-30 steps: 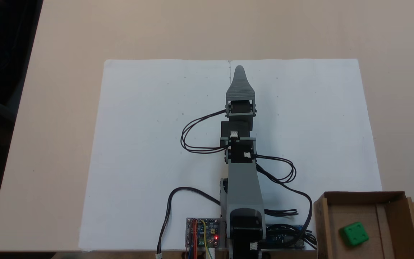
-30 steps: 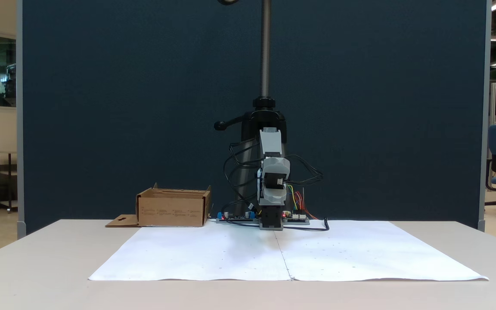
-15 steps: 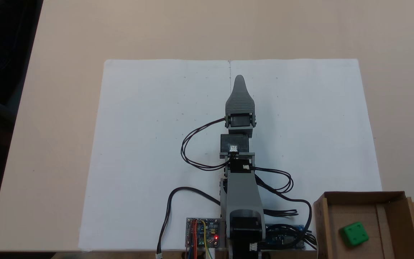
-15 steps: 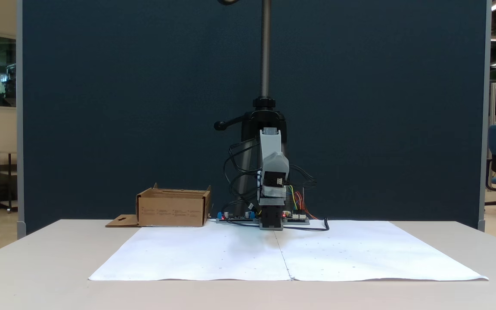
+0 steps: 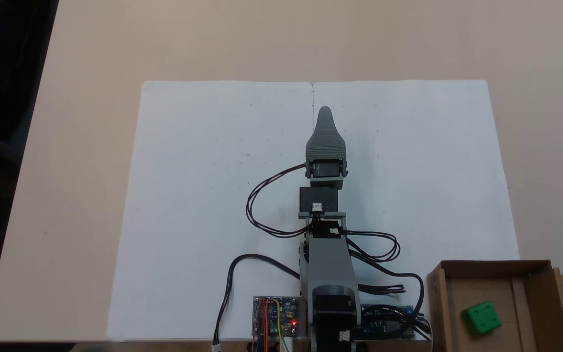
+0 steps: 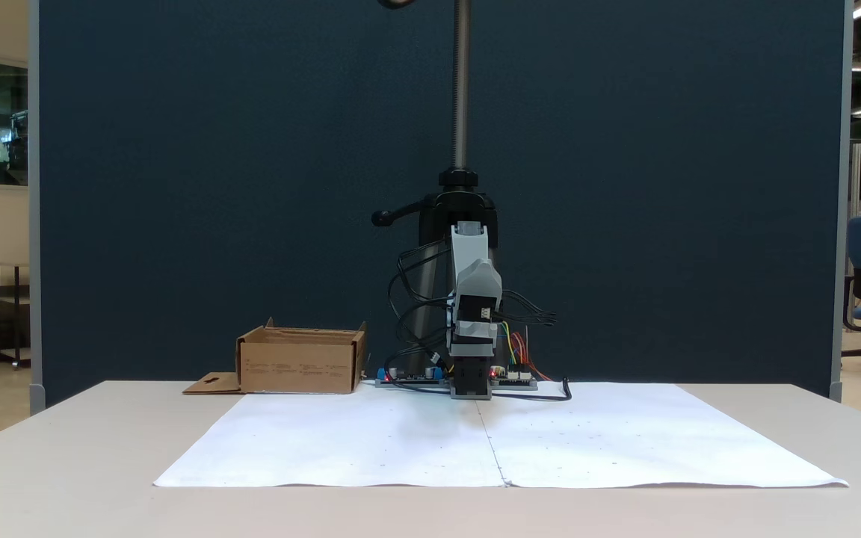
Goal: Grasp a green dice and put it in the bin.
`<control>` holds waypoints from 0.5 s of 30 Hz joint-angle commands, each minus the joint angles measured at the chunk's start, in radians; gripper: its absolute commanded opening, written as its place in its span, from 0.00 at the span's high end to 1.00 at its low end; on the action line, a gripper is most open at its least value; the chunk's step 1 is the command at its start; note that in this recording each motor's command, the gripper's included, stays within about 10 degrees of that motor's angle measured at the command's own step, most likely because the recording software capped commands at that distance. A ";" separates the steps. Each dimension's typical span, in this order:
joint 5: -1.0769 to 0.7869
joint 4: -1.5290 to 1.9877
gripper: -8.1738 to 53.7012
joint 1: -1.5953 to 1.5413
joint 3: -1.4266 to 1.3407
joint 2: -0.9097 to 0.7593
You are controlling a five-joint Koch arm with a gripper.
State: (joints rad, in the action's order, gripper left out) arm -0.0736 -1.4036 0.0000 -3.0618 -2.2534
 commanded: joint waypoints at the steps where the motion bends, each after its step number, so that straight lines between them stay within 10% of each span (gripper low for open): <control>1: -0.041 -0.112 0.17 0.003 -0.061 -0.104; 15: -0.046 -0.086 0.15 0.044 -0.069 -0.100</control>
State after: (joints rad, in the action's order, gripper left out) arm -0.0736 -1.4036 0.0245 -3.0634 -2.2534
